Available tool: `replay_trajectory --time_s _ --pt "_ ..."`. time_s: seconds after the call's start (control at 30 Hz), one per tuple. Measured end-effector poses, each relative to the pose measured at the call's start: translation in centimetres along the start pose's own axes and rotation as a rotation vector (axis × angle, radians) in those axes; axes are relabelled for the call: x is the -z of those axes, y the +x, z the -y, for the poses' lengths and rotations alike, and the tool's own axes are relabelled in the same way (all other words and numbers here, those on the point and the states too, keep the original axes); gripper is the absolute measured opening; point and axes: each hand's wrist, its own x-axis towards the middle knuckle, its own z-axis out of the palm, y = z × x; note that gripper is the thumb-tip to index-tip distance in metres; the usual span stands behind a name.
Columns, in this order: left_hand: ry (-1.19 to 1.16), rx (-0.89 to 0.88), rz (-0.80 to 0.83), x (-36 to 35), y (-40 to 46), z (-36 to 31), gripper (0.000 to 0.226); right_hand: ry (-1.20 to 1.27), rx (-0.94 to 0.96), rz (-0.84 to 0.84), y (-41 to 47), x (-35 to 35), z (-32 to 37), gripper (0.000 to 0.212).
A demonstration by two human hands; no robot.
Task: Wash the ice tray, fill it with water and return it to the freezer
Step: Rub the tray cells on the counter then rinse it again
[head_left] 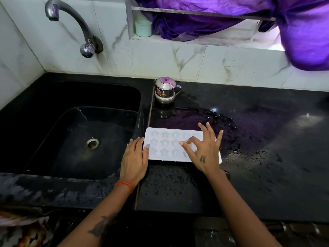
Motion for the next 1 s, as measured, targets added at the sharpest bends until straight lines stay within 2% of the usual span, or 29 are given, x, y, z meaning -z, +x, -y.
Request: replay_trajectory --time_s 0.2,0.37,0.63,1.0 --pt "-0.001 0.006 -0.003 0.01 0.00 0.04 0.070 -0.016 0.083 0.012 -0.37 -0.58 -0.30 0.054" --pt "-0.004 0.018 0.002 0.07 -0.03 -0.20 0.059 0.004 0.097 0.012 -0.39 -0.45 -0.43 0.051" --pt "0.011 0.005 -0.004 0.14 -0.06 -0.24 0.070 -0.004 0.069 0.036 -0.52 -0.54 -0.52 0.053" --pt "0.000 0.019 -0.002 0.13 -0.10 -0.30 0.057 0.029 0.078 0.032 -0.51 -0.87 -0.83 0.048"
